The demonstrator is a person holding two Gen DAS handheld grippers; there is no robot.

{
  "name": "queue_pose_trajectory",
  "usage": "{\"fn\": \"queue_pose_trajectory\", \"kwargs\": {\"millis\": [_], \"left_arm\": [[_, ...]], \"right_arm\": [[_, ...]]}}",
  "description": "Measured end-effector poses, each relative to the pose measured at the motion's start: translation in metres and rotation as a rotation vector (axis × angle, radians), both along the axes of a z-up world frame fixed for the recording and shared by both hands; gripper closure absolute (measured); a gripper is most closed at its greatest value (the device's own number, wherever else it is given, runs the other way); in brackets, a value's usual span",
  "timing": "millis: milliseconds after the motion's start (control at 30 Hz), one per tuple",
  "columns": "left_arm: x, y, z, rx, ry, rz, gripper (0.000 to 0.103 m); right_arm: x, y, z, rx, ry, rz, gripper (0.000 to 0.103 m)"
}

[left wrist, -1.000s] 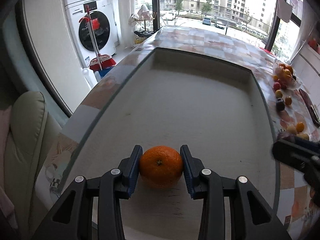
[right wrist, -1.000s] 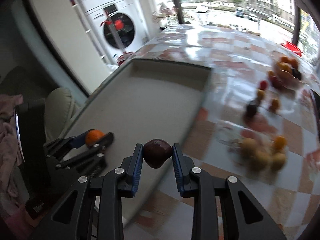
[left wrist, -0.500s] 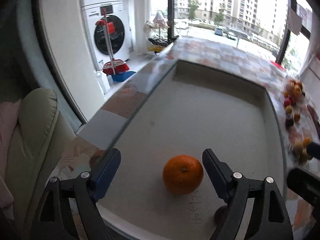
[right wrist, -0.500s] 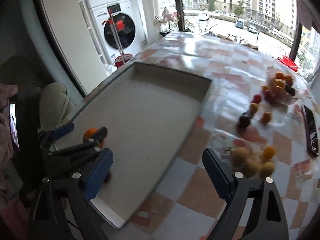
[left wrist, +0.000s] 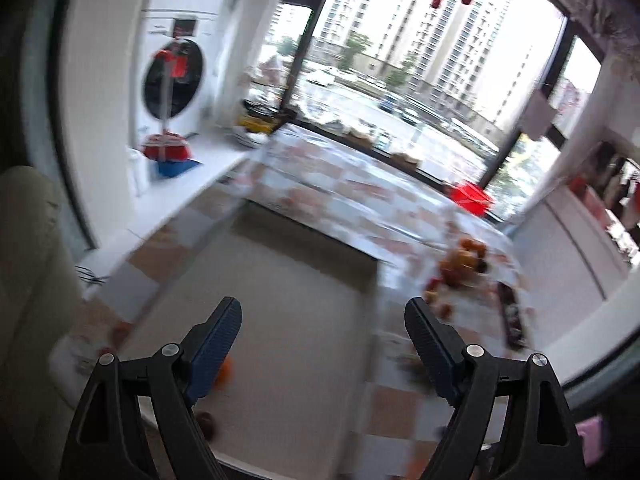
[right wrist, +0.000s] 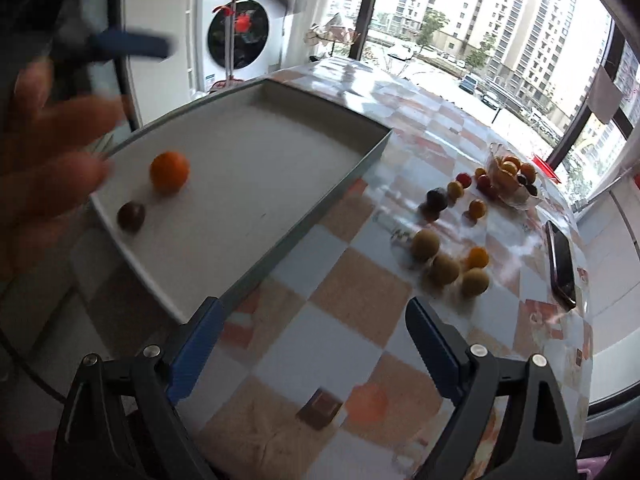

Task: Organize fruits
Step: 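Release the dark plum into the grey tray with the right tool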

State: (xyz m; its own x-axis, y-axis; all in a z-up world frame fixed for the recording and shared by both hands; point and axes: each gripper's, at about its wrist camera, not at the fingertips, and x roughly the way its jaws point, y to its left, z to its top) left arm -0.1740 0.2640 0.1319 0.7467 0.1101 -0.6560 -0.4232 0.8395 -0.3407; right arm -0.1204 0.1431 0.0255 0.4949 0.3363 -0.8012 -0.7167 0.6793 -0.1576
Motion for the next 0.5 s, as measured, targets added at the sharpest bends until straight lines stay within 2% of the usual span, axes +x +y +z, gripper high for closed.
{"fn": "queue_pose_trajectory", "kwargs": {"millis": [267, 500], "left_arm": [[0.01, -0.032, 0.002, -0.002, 0.021, -0.085, 0.018], [0.011, -0.043, 0.008, 0.062, 0.029, -0.089, 0.018]], "right_arm": [[-0.019, -0.005, -0.002, -0.011, -0.025, 0.042, 0.009], [-0.018, -0.009, -0.005, 0.0, -0.007, 0.043, 0.009]]}}
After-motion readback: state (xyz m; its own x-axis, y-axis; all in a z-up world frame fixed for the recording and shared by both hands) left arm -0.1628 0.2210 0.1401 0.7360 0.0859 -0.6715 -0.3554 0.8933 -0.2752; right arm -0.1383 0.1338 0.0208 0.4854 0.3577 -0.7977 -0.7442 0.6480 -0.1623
